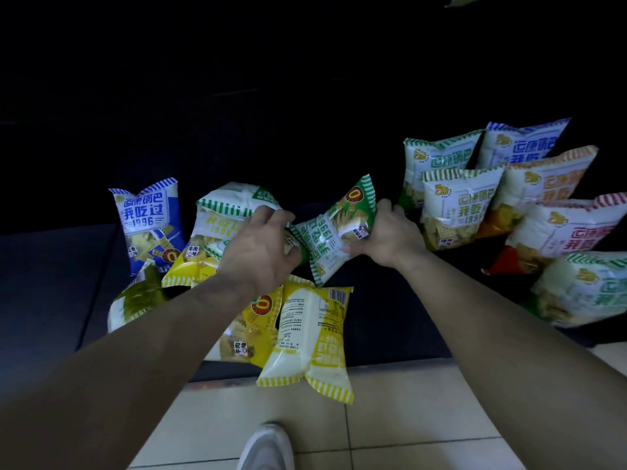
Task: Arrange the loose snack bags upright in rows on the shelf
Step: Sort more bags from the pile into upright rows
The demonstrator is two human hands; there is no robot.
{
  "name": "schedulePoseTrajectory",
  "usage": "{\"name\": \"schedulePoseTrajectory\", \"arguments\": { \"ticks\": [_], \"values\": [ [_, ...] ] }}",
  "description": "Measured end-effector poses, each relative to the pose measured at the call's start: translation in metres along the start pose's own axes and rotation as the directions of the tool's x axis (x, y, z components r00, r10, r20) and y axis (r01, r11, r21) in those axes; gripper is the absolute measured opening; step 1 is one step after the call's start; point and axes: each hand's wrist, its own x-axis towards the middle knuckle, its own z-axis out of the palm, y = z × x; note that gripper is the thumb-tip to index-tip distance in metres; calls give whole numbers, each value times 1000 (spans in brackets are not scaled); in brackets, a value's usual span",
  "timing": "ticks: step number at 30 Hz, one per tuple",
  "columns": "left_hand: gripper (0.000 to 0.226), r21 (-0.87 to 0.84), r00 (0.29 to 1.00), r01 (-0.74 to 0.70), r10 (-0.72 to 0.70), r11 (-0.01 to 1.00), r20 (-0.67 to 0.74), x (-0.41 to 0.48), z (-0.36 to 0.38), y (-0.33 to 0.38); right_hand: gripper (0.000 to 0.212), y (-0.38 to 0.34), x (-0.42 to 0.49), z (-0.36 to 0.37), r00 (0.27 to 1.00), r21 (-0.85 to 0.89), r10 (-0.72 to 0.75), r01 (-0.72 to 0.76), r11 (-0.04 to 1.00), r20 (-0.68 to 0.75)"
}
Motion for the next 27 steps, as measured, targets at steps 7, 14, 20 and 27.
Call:
{"name": "schedulePoseTrajectory", "arguments": {
  "ticks": [7,14,20,27],
  "values": [
    [65,-15,999,-45,45,999,0,-11,-17,17,74,-12,-38,-46,975,-269,-220,205,941,-28],
    [99,-203,990,-42,68,978,124,-21,-51,47,82,2,-117,-149,955,-330,-296,279,902,-2],
    [90,-539,894,-26,261,842,365,-52,-36,95,94,38,-174,-169,963,-88,-258,251,964,-82],
    [61,-608,914,-20,261,794,311,-58,-26,123,132,75,-189,-170,979,75,-204,202,976,18]
  ]
}}
